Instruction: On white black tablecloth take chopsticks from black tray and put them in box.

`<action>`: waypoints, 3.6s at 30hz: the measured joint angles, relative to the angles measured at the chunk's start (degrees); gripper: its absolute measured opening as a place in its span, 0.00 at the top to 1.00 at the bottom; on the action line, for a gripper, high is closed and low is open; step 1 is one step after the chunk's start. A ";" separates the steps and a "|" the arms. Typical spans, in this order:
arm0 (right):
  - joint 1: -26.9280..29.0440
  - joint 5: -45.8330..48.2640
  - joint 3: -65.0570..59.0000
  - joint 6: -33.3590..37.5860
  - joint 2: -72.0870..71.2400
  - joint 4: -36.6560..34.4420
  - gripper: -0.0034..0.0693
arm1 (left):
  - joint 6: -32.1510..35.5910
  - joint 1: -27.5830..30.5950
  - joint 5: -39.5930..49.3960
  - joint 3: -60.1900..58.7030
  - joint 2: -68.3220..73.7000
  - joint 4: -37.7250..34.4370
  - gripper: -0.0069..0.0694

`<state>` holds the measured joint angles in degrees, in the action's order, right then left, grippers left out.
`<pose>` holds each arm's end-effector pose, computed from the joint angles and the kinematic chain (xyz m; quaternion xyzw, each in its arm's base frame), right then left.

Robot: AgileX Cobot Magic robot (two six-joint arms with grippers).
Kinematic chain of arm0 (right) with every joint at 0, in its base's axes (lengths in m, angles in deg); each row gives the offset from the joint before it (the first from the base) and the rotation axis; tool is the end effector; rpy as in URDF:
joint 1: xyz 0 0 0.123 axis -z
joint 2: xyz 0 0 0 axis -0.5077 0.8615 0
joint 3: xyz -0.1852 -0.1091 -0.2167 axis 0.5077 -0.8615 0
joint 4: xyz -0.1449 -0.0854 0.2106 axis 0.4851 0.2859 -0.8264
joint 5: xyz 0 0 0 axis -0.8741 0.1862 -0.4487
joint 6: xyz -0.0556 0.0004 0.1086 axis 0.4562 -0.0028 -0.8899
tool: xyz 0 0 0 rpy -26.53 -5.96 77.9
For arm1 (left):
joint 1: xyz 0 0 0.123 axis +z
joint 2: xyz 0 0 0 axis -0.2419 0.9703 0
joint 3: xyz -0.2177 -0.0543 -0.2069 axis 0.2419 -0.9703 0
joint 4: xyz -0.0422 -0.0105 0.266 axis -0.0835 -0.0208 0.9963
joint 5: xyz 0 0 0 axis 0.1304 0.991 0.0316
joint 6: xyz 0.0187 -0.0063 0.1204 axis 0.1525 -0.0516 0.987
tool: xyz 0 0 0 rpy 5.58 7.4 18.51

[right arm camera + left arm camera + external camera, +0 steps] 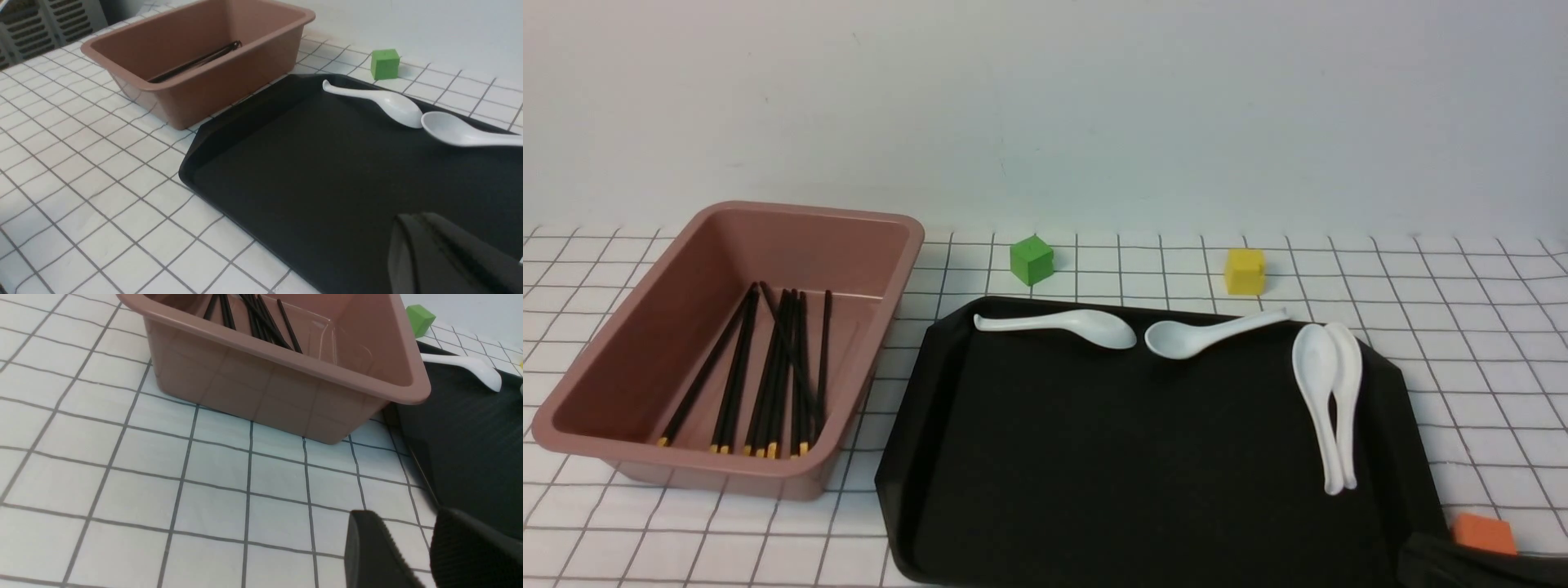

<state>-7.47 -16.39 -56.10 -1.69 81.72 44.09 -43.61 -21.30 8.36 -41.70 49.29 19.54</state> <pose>0.1093 0.0856 0.2313 -0.2067 0.7617 0.2390 0.5656 0.0786 -0.0117 0.1591 -0.0856 0.8049 -0.1437 0.5694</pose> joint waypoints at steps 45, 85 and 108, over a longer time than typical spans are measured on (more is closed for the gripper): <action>33.40 20.02 -11.80 -0.39 -29.79 7.13 0.90 | 0.00 0.00 0.00 0.00 0.00 0.00 0.60; 33.40 20.17 -11.74 -0.14 -29.79 7.31 0.85 | 0.00 0.00 0.00 0.00 0.00 0.00 0.60; 33.40 20.21 -11.74 -0.14 -29.79 7.44 0.80 | 0.00 0.00 0.00 0.00 0.00 0.00 0.60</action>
<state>25.93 3.83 -67.84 -1.84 51.93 51.53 -43.61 -21.30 8.36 -41.70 49.29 19.54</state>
